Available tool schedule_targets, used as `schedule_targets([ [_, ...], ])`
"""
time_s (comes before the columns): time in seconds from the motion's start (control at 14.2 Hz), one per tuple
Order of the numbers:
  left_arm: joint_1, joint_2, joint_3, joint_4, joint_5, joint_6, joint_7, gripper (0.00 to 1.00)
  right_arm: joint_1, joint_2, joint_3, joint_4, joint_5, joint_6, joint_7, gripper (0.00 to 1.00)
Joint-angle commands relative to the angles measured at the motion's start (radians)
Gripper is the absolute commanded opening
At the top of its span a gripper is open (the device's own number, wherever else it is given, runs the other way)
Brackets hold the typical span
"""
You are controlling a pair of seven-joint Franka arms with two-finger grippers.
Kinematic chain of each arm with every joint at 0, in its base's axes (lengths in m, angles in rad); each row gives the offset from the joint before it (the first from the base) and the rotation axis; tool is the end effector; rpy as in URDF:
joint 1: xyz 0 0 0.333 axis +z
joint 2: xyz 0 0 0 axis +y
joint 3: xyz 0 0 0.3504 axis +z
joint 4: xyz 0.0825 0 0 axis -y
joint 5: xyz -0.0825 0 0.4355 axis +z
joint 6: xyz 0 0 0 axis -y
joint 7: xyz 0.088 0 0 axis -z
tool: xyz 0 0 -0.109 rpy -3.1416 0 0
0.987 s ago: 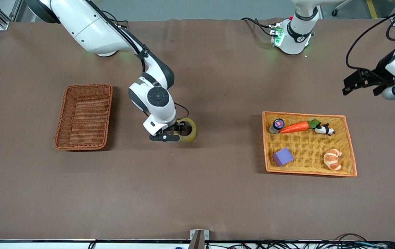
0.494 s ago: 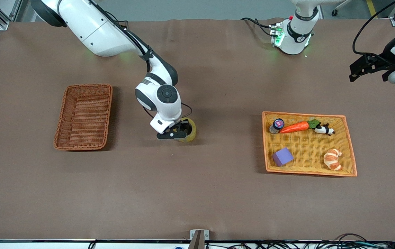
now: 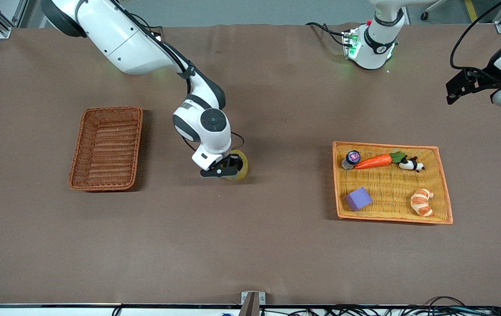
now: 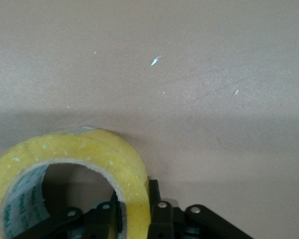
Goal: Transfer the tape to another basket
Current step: 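Carry the tape with the right gripper into the brown basket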
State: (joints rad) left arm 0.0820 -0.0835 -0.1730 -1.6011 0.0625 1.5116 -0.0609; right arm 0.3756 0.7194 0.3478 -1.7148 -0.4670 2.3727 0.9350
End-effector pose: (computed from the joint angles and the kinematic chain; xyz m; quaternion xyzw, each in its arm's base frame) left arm 0.5691 -0.0495 0.6847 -0.9992 0.0130 0.0007 0.0385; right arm 0.5634 0.4589 0.1763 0.9986 0.0238 0.0364 0.0305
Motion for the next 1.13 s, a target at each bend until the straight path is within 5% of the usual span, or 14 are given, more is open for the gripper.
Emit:
schedule_targets([
  [0.0,0.005,0.01,0.001,0.043,0.008,-0.03,0.003,1.0,0.005,0.006,0.003,0.015,-0.082,-0.01,0.144,0.05],
  [0.21,0.001,0.013,0.001,0.044,0.01,-0.031,0.006,1.0,-0.053,-0.059,0.022,0.015,-0.071,-0.078,0.153,0.0],
  [0.42,0.001,0.019,-0.003,0.044,0.01,-0.031,0.009,1.0,-0.381,-0.184,0.328,0.011,-0.048,-0.315,0.077,0.0],
  [0.49,0.004,0.021,-0.003,0.044,0.008,-0.033,0.012,1.0,-0.435,-0.231,0.354,0.011,-0.032,-0.401,0.006,0.0],
  [0.56,0.002,0.022,-0.003,0.046,0.01,-0.031,0.013,1.0,-0.452,-0.303,0.338,0.009,0.04,-0.449,-0.078,0.0],
  [0.85,-0.001,0.022,-0.003,0.046,0.01,-0.036,0.013,1.0,-0.422,-0.567,-0.002,-0.148,0.289,-0.457,-0.549,0.0],
  [1.06,0.001,0.022,-0.003,0.046,0.01,-0.039,0.013,1.0,-0.397,-0.713,-0.186,-0.373,0.332,-0.333,-0.767,0.0],
])
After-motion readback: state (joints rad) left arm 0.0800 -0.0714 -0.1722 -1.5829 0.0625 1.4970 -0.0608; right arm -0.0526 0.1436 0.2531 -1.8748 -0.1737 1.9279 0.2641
